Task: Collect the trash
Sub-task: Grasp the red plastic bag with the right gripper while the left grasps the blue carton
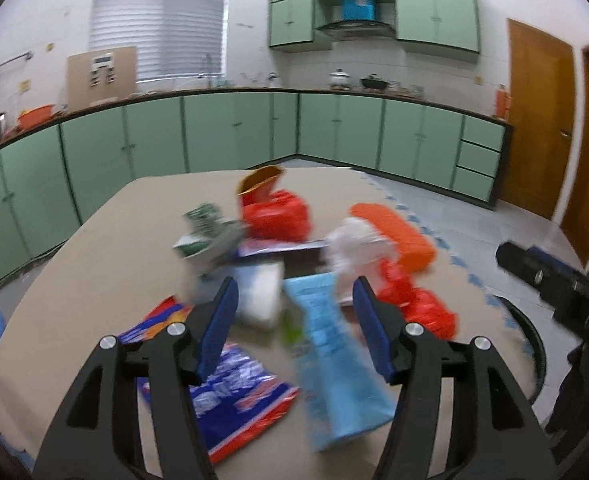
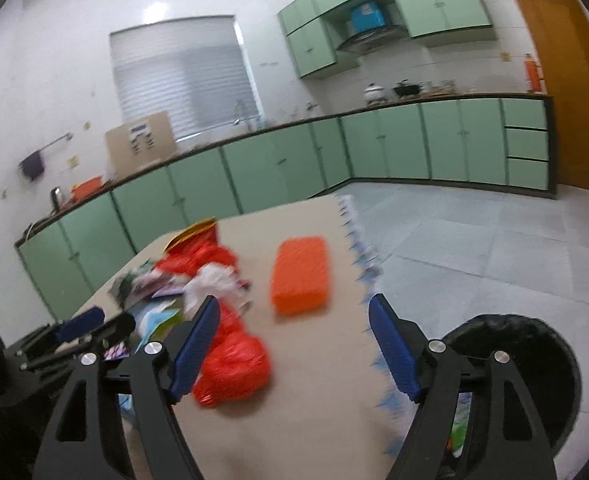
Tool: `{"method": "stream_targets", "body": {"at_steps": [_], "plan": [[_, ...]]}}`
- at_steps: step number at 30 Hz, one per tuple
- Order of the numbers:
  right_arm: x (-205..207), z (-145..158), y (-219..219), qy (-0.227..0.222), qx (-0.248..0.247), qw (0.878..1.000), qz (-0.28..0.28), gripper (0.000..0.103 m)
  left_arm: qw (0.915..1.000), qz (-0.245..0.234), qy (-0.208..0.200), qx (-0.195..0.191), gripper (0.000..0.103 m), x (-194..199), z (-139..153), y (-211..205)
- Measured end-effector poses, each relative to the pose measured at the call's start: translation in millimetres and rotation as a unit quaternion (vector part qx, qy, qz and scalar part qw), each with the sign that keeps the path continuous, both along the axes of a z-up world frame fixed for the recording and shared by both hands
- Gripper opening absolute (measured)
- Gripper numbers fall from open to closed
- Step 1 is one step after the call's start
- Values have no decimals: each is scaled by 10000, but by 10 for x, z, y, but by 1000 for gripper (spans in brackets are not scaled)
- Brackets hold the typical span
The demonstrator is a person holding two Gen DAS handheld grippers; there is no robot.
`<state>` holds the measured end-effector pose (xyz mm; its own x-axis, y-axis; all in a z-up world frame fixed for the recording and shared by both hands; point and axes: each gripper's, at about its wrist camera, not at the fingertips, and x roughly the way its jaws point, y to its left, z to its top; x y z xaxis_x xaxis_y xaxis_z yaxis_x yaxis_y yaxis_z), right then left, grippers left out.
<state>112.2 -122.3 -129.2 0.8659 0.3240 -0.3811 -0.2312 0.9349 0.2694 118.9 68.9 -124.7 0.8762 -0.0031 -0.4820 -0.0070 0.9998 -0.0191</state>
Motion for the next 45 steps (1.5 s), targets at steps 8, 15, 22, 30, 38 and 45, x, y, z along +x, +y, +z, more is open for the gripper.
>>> {"method": "stream_targets", "body": {"at_steps": [8, 15, 22, 30, 38, 45], "plan": [[88, -175, 475, 65, -416, 9984, 389, 75, 9994, 321, -30, -125, 58, -100, -66, 304], [219, -324, 541, 345, -530, 9971, 428, 75, 9994, 290, 17, -193, 59, -142, -148, 351], [266, -400, 576, 627, -512, 9936, 787, 46, 9993, 246, 117, -251, 61, -114, -154, 308], [155, -201, 356, 405, -509, 9969, 442, 44, 9992, 47, 207, -351, 70, -94, -178, 100], [95, -93, 78, 297, -493, 9982, 155, 44, 9985, -75, 495, -235, 70, 13, -325, -192], [109, -87, -26, 307, -486, 9983, 50, 44, 9969, 21, 751, -232, 46, 60, -468, -279]]}}
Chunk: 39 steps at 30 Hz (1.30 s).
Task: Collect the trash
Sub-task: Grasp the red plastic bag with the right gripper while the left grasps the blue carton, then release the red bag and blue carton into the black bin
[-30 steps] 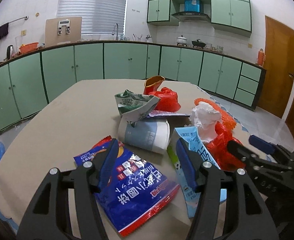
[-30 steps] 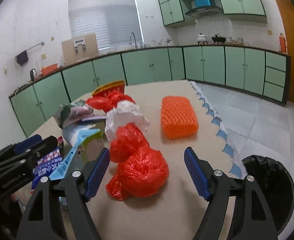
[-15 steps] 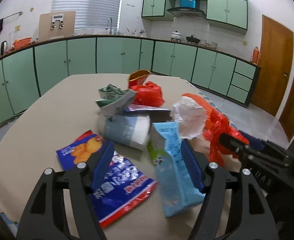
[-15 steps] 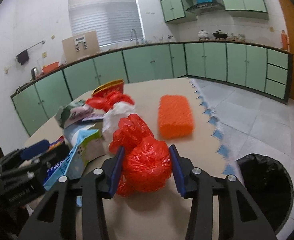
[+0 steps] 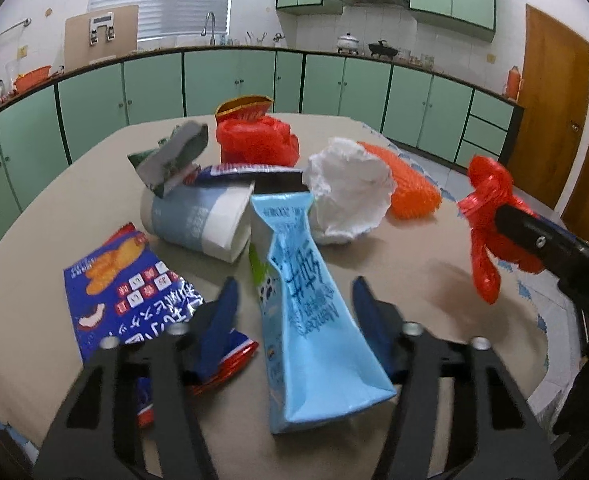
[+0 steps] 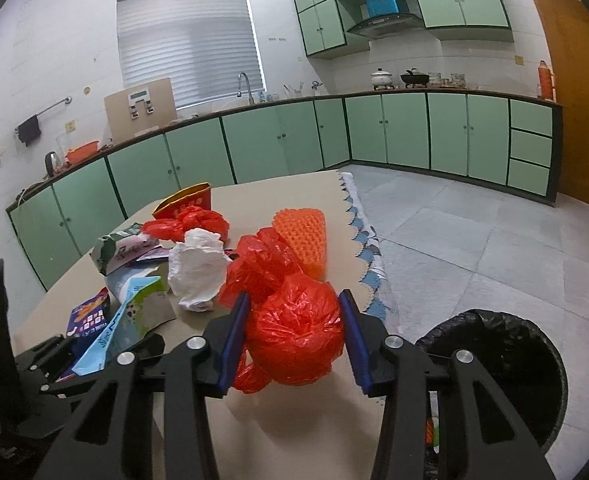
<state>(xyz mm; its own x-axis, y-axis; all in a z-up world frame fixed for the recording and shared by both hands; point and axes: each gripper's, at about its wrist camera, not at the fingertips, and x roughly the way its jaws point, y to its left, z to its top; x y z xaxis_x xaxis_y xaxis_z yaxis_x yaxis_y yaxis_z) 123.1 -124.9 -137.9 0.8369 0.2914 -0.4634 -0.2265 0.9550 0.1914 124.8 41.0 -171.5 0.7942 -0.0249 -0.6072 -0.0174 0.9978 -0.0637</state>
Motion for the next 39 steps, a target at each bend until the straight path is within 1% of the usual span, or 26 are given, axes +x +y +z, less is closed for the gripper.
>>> {"method": "stream_targets", "body": {"at_steps": [1, 2, 4, 5, 9, 12, 13, 18, 21, 27, 32, 39], "plan": [[1, 1, -4, 4, 0, 10000, -7, 44, 10000, 4, 23, -10, 41, 2, -11, 2], [4, 1, -4, 11, 2, 10000, -8, 44, 10000, 1, 63, -22, 32, 8, -25, 0], [0, 5, 12, 12, 4, 10000, 0, 45, 10000, 0, 70, -20, 24, 4, -36, -1], [0, 5, 10, -1, -8, 10000, 2, 45, 10000, -7, 76, -34, 16, 8, -32, 4], [-15, 39, 38, -107, -105, 9999, 58, 45, 10000, 26, 29, -92, 15, -20, 26, 45], [-63, 92, 60, -232, -175, 9995, 94, 45, 9999, 15, -160, -55, 15, -81, 151, 50], [-84, 115, 64, -276, -180, 9994, 105, 45, 9996, 21, -279, -12, 15, -118, 223, 44], [-125, 250, -11, -397, -68, 9992, 68, 44, 9978, -76, -650, 88, 15, -204, 482, -23], [-137, 325, -131, -435, 73, 9990, -58, 44, 9971, -183, -731, 65, 15, -194, 577, -90], [-183, 425, -428, -531, 147, 9975, -449, 44, 9949, -501, -878, -46, 15, -42, 742, -363], [-236, 468, -750, -605, 126, 9941, -888, 44, 9914, -838, -998, -74, 15, 66, 797, -679], [-272, 444, -1361, -560, 89, 9846, -1655, 44, 9861, -1410, -844, -230, 15, 283, 727, -1261]]}}
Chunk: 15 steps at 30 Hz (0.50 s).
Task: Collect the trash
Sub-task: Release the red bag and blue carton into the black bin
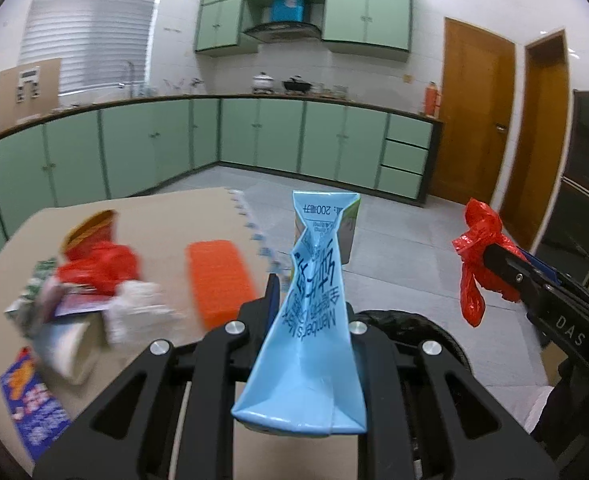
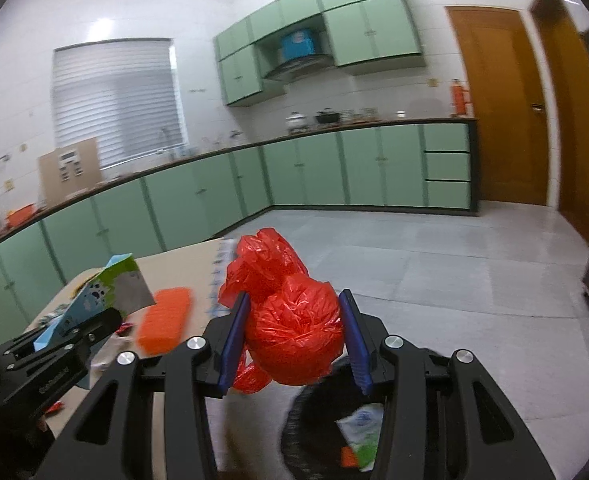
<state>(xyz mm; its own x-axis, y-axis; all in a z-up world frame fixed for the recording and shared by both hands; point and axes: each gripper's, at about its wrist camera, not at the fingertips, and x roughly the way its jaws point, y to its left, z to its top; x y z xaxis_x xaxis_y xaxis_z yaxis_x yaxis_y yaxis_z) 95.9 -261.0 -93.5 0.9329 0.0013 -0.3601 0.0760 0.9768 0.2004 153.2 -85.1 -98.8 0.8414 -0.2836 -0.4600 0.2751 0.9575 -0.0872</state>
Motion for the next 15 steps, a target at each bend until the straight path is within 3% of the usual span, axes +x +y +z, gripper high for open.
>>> {"method": "stream_targets", "body": {"at_steps": [9, 15], "plan": [[50, -366, -682, 440, 33, 9968, -659, 44, 9980, -583, 216, 58, 15, 268, -247, -788], [181, -598, -971, 688, 179, 9941, -816, 48, 9951, -715, 666, 149, 18, 539, -522, -1215]]}}
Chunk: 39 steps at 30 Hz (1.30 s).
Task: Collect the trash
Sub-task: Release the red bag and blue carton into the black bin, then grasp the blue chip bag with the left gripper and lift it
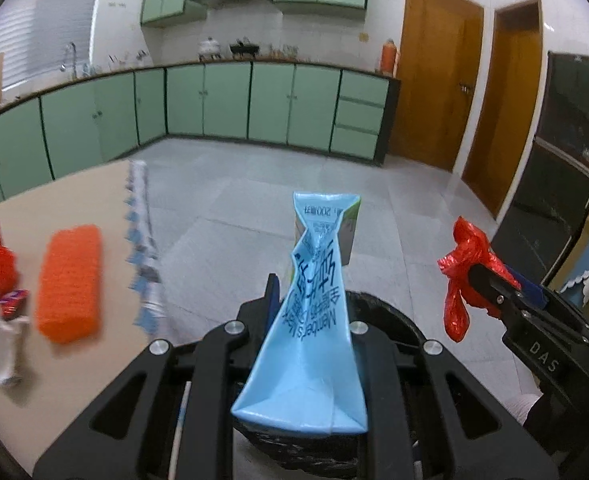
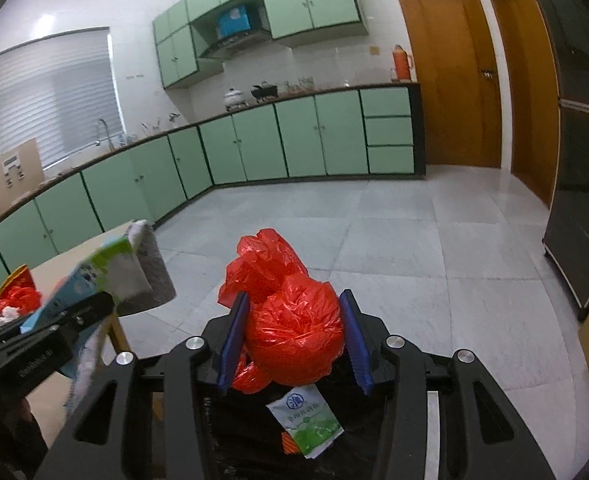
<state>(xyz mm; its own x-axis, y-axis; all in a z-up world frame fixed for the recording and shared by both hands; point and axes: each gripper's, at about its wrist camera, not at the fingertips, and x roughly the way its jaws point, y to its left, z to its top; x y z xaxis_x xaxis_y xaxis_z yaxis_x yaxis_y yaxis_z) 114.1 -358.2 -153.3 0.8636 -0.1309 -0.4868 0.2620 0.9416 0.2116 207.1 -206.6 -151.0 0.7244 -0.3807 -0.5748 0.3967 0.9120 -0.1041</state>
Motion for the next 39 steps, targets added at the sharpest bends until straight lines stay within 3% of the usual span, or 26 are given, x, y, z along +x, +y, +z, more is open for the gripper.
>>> {"method": "stream_targets", "body": {"at_steps": [2, 3, 5, 7, 12, 18, 21, 29, 39], "plan": [[63, -72, -93, 119, 78, 9999, -41, 49, 9997, -60, 243, 57, 23, 117, -106, -114], [89, -110, -150, 163, 124, 9998, -73, 52, 9995, -64, 313, 79, 33, 151, -139, -149], [112, -149, -205, 216, 184, 9995, -111, 56, 9992, -54, 393, 83, 42, 205, -189, -187], [120, -163, -249, 226, 223, 9994, -143, 64, 9991, -59, 421, 59, 44, 221, -193, -177], [82, -120, -267, 162, 303, 9992, -200, 75, 9997, -7, 249, 38, 58, 161, -75, -85], [-37, 157, 12, -222, 196, 9995, -85, 94, 9994, 249, -219, 65, 70, -82, 193, 299], [-62, 292, 240, -389, 80, 9992, 92, 96, 9971, 511, -532, 178, 73, -252, 318, 602], [-22, 519, 1084, -715, -242, 9930, 907, 97, 9871, 1303, -880, 307, 75, -562, 512, 1470], [79, 536, 2066, -806, -419, 9789, 1832, 97, 9641, 2500, -764, 459, 78, -901, 502, 2547]]}}
